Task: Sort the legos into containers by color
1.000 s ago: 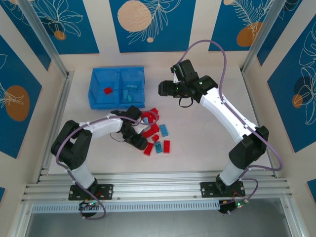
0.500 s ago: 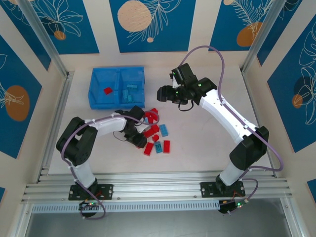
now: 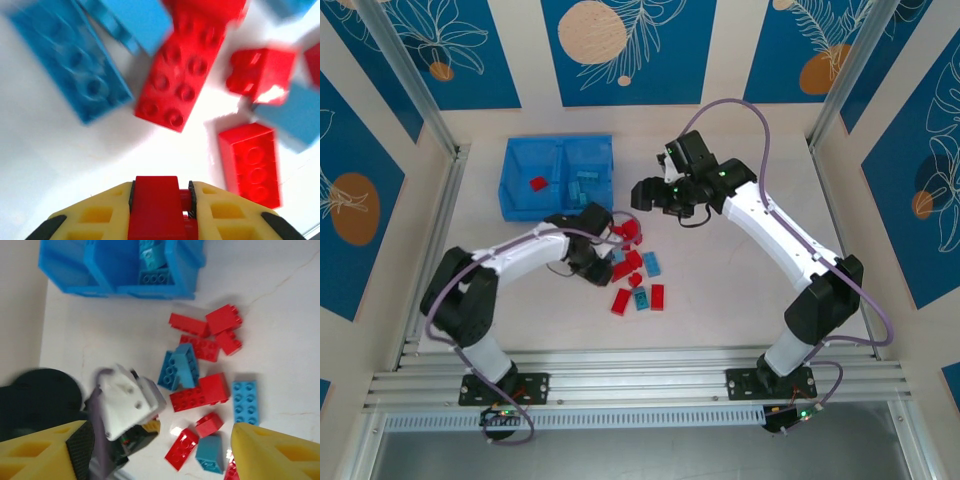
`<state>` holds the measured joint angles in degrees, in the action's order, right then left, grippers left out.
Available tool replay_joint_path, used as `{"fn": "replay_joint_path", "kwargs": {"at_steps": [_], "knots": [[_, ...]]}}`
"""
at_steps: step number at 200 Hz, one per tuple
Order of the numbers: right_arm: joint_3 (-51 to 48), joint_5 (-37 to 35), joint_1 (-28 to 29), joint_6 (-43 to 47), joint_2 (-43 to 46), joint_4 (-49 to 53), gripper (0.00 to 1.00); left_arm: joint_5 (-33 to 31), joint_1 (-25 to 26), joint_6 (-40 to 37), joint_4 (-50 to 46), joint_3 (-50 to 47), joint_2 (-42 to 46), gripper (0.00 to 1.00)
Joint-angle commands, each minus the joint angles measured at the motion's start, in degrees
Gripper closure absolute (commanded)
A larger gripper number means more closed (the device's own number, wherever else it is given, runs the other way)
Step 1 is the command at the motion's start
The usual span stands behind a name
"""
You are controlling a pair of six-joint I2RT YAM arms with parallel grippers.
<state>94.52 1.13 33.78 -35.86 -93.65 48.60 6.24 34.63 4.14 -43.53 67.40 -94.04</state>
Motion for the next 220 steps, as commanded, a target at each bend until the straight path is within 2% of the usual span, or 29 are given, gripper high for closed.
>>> {"fn": "replay_joint_path", "kwargs": {"at_steps": [1,23,47,75,107,155,168,199,220], "knots": [[-1.6,4.6,1.1,-1.8,0.3,-0.3,0.26,-6.2,-5.9,2.7,-3.9,8.8,6.9,0.82],[-1.6,3.8,1.1,-2.5,-0.3,-1.6,0.26,-12.3,-12.8,6.1,-4.1,14.6,7.0,0.82],[-0.2,3.9,0.9,-2.3,-1.2,-2.0,0.26,-18.0,-21.5,11.2,-3.5,18.6,2.9,0.82],[0.9,3.6,0.6,-1.5,-1.5,-1.5,0.26,-18.5,-28.8,16.6,-0.8,22.4,-5.0,0.82],[1.4,3.1,0.5,-1.3,-0.9,-1.0,0.26,-18.5,-30.3,16.2,-0.4,32.3,-17.1,0.78],[0.3,1.7,0.7,-2.8,1.1,-0.5,0.26,-19.6,-32.3,17.4,-5.1,47.2,-29.9,0.59],[-0.5,1.0,1.1,-2.9,1.9,-0.6,0.26,-18.8,-32.9,17.1,-4.7,48.2,-29.9,0.51],[-1.9,0.1,1.6,-3.9,2.0,-0.7,0.26,-16.0,-33.2,15.9,-5.0,48.1,-25.9,0.49],[-1.8,-1.1,3.3,-5.0,0.2,-0.9,0.26,-10.8,-32.8,17.4,-5.2,43.6,-18.5,0.49]]}}
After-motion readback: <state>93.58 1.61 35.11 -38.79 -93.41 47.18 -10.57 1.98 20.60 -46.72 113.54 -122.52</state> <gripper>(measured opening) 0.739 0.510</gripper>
